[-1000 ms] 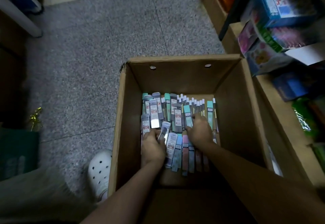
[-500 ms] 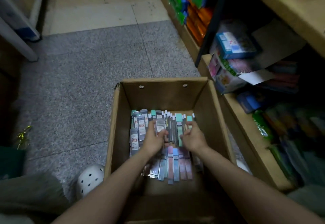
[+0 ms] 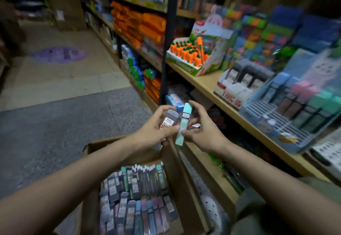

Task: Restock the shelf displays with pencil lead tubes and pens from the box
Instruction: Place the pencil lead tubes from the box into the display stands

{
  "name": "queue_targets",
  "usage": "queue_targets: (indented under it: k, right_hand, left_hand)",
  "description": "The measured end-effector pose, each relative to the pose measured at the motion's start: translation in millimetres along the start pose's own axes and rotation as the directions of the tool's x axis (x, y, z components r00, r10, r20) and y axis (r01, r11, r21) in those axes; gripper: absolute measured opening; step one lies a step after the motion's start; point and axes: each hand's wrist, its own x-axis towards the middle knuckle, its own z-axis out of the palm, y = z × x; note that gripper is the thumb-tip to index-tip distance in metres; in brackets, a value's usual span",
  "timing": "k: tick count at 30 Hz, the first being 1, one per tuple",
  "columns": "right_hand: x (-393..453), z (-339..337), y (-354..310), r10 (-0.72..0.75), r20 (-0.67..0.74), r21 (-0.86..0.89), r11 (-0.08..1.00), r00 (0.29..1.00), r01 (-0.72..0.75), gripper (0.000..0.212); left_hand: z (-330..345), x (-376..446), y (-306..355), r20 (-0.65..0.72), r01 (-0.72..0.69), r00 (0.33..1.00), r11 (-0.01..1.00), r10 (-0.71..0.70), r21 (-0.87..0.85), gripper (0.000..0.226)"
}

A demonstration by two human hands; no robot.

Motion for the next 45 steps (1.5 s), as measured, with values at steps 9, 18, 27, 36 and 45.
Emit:
queue_targets:
  k: [9,18,27,36,45]
  right_hand:
    - [-31,-47,-30,-0.069,-0.111,-0.032,0.997,0.991,0.066,0.079]
    - [-45,-97,-53,0.04,-0.255,-0.047,0.997,0.966,-0.054,0.042]
    - [-77,-218,-77,-0.186,-0.579,-0.542,0.815,0.794,-0.205,0.041]
    - [-98,-233,-30,-0.28,-0.61,-0.651,0.711,0.741,-0.266,0.04]
    - [-100,-241,-8,-0.277,-0.59,-0.667,0.697,0.759,-0.264,0.038]
  left_hand:
    - [45,5,52,0.0,-0.094,0.996,0.995,0.094,-0.032,0.042]
    - [73,32,56,0.148,-0.141,0.977,0.986,0.153,-0.089,0.039]
    - [110,63,45,0.218,0.053,0.976,0.944,0.02,-0.325,0.046]
    - [128,73,24,0.26,0.025,0.964,0.961,0.049,-0.275,0.029]
    - [175,80,36,0.105,0.023,0.994,0.943,0.012,-0.331,0.017]
